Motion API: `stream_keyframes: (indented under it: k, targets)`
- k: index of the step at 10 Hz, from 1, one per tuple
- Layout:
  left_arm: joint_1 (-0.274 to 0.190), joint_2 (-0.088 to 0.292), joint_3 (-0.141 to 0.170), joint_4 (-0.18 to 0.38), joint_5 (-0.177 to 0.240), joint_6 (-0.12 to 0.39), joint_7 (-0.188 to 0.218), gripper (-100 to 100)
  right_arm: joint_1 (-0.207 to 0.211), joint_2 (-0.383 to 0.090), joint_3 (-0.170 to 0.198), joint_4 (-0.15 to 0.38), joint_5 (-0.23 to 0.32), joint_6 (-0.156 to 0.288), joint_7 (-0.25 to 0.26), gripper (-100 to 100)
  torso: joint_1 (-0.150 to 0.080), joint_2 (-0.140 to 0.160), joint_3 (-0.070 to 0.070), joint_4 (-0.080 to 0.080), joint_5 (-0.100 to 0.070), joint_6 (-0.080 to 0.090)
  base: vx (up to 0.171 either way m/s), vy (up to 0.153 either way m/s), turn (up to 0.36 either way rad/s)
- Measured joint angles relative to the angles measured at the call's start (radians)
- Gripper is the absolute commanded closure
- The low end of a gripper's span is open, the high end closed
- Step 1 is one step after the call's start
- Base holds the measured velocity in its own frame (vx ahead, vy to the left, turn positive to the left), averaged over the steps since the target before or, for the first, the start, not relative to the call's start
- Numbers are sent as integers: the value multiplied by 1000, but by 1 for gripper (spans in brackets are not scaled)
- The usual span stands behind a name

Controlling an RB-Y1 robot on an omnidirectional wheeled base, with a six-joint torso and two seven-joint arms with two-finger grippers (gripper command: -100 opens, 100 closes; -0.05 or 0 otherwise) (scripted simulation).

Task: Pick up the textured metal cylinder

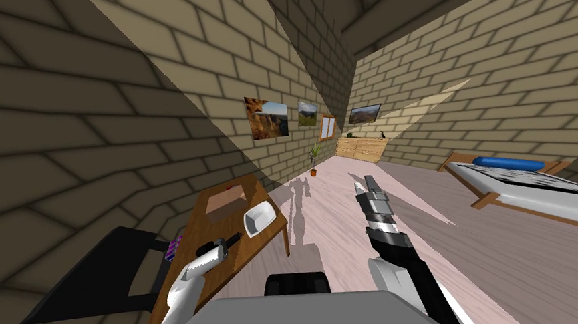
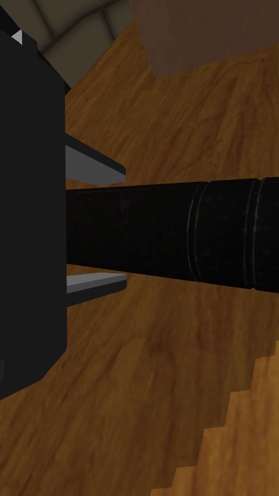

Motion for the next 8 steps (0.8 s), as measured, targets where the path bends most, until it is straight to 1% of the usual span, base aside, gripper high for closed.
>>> stream_keyframes:
  k: [1, 2, 8]
  targets:
    - [0, 0, 0, 0, 0, 0, 0, 0, 0, 0, 0, 0, 0, 0, 0, 0, 0, 0, 0, 0, 0, 0, 0, 0, 0]
    - [0, 0, 0, 0, 0, 0, 0, 100, 0, 0, 0, 0, 0, 0, 0, 0, 0, 0, 0, 0, 0, 0, 22, -12, 59]
    - [80, -16, -14, -142, 47, 63, -37, 100, 0, 0, 0, 0, 0, 0, 0, 0, -3, -1, 0, 0, -2, 0, 35, -23, 50]
